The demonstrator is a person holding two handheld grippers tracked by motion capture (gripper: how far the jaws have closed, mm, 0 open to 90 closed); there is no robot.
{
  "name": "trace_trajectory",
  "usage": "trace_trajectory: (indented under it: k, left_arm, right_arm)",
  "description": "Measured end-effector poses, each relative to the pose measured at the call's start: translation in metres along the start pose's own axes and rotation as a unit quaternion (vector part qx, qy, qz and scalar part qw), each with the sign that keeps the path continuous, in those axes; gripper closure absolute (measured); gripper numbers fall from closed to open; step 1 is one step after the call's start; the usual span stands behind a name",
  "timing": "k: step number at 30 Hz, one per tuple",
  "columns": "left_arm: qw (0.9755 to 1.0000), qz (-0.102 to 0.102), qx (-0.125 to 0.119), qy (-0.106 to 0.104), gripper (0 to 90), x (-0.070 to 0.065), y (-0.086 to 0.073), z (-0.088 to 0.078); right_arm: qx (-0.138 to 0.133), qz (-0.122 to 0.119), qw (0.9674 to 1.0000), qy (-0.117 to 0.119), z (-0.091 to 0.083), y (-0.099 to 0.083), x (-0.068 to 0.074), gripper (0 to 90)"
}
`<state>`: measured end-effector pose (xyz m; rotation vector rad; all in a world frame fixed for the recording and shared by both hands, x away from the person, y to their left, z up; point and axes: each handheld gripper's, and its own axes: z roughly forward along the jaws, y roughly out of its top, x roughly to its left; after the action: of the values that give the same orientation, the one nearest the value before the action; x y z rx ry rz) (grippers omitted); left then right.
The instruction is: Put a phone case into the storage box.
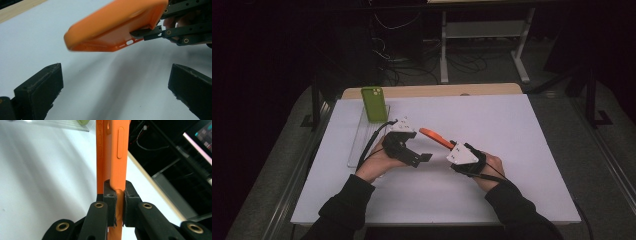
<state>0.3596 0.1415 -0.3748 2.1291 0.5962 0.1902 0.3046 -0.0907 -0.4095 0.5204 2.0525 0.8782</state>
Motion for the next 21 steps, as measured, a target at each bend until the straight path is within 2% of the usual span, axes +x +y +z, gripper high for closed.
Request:
trace_trajectory:
  k: [4,5,7,8,9,11,13,15,17,18,21]
  left_arm:
    - [0.9999,-0.011,-0.006,0.009,0.0,0.0,0.0,-0.001]
    - [0.9998,-0.013,-0.008,0.011,0.0,0.0,0.0,-0.001]
    - [0.9996,-0.023,-0.012,0.013,0.0,0.0,0.0,-0.001]
    - [0.9995,-0.024,-0.013,0.013,0.0,0.0,0.0,-0.001]
    - [0.9995,-0.024,-0.015,0.014,0.0,0.001,0.001,-0.001]
    - [0.9993,-0.029,-0.019,0.015,0.0,0.002,0.001,-0.001]
    - [0.9991,-0.031,-0.023,0.016,0.0,0.003,0.002,-0.002]
    - [0.9984,-0.043,-0.032,0.017,0.0,0.003,0.003,-0.003]
    - [0.9983,-0.043,-0.035,0.014,0.0,0.004,0.004,-0.003]
    - [0.998,-0.048,-0.039,0.014,0.0,0.003,0.005,-0.002]
    - [0.9977,-0.049,-0.045,0.015,0.0,0.003,0.006,0.001]
  right_arm:
    - [0.004,0.067,0.9975,0.021,0.001,-0.001,-0.006,82.0]
    - [0.005,0.076,0.9968,0.025,0.002,-0.002,-0.009,82.0]
    - [0.005,0.108,0.9935,0.037,0.001,-0.003,-0.012,82.0]
    - [0.008,0.129,0.9908,0.041,0.001,-0.003,-0.013,82.0]
    - [0.007,0.139,0.9892,0.047,0.001,-0.003,-0.015,82.0]
    - [0.004,0.172,0.9835,0.057,0.001,-0.003,-0.017,82.0]
    - [0.005,0.191,0.9792,0.067,0.001,-0.004,-0.019,82.0]
    - [0.009,0.205,0.9762,0.07,0.0,-0.005,-0.019,82.0]
    - [0.008,0.234,0.9689,0.08,0.001,-0.005,-0.02,82.0]
    - [0.009,0.242,0.9668,0.081,0.002,-0.005,-0.02,82.0]
    - [0.01,0.255,0.9628,0.089,0.003,-0.006,-0.019,82.0]
